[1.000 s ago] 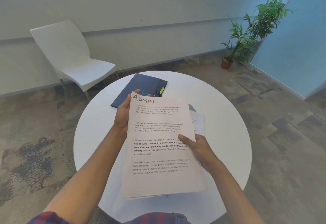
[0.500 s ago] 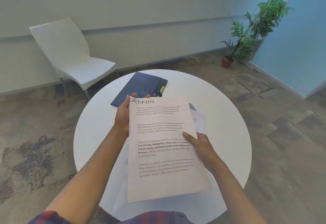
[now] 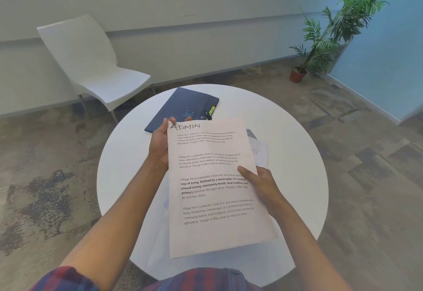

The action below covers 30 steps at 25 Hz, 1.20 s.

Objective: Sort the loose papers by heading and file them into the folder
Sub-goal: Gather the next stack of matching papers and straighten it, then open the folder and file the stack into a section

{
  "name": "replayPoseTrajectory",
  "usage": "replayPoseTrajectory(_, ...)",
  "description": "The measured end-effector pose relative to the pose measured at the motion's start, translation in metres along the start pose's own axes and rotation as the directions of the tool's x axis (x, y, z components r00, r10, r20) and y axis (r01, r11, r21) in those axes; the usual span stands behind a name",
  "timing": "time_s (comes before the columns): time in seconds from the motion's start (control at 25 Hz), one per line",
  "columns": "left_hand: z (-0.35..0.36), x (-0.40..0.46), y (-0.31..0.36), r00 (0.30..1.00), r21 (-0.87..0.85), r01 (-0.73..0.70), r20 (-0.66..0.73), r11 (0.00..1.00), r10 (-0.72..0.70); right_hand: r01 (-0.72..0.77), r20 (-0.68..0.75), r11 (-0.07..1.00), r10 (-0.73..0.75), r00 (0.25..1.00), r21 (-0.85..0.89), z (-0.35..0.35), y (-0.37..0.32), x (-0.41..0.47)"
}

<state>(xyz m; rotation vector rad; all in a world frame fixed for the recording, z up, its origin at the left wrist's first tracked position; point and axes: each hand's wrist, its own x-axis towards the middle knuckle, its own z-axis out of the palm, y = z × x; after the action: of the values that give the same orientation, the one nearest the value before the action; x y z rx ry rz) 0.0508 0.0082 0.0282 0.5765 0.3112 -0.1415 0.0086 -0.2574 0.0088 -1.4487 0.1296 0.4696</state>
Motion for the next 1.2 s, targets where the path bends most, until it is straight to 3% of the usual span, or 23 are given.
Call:
replayPoseTrajectory(0.12,0.003,-0.003,-0.003,1.0,0.029,-0.008,0.002,1.0,0.008,0.027,-0.05,1.0,-0.027,0.998,0.006,-0.003,0.003,0.007)
replayPoseTrajectory(0.24,0.006,-0.015,-0.02,0.993,0.214,0.108,0.03,0.971,-0.117,0.079,-0.226,0.996,-0.068,0.972,0.037,-0.01,0.008,0.021)
replayPoseTrajectory(0.32,-0.002,-0.019,-0.039,0.984,0.419,0.162,0.002,0.893,-0.18,0.1,-0.363,0.995,-0.091,0.927,0.005,-0.018,0.01,0.034)
replayPoseTrajectory(0.44,-0.02,-0.018,-0.062,0.983,0.696,0.182,-0.145,0.695,-0.112,0.126,-0.461,0.991,-0.13,0.878,-0.041,-0.028,0.013,0.049)
replayPoseTrajectory(0.6,-0.028,-0.014,-0.07,0.986,0.742,0.169,-0.125,0.649,-0.113,0.094,-0.468,0.991,-0.126,0.875,-0.092,-0.031,0.02,0.063)
replayPoseTrajectory(0.76,-0.032,0.006,-0.067,0.981,0.758,0.192,-0.166,0.623,-0.1,-0.034,-0.382,0.998,0.048,0.923,0.043,-0.04,0.029,0.077)
replayPoseTrajectory(0.88,-0.033,0.024,-0.065,0.965,0.746,0.26,-0.214,0.613,-0.15,-0.106,-0.319,0.993,0.115,0.941,0.045,-0.047,0.035,0.089)
replayPoseTrajectory(1.04,-0.036,0.058,-0.063,0.944,0.774,0.33,-0.279,0.541,-0.177,-0.1,-0.349,0.995,0.087,0.933,-0.019,-0.053,0.037,0.108)
replayPoseTrajectory(1.2,-0.039,0.112,-0.04,0.949,0.817,0.282,-0.313,0.502,-0.024,-0.078,-0.398,0.994,0.042,0.917,-0.076,-0.062,0.037,0.125)
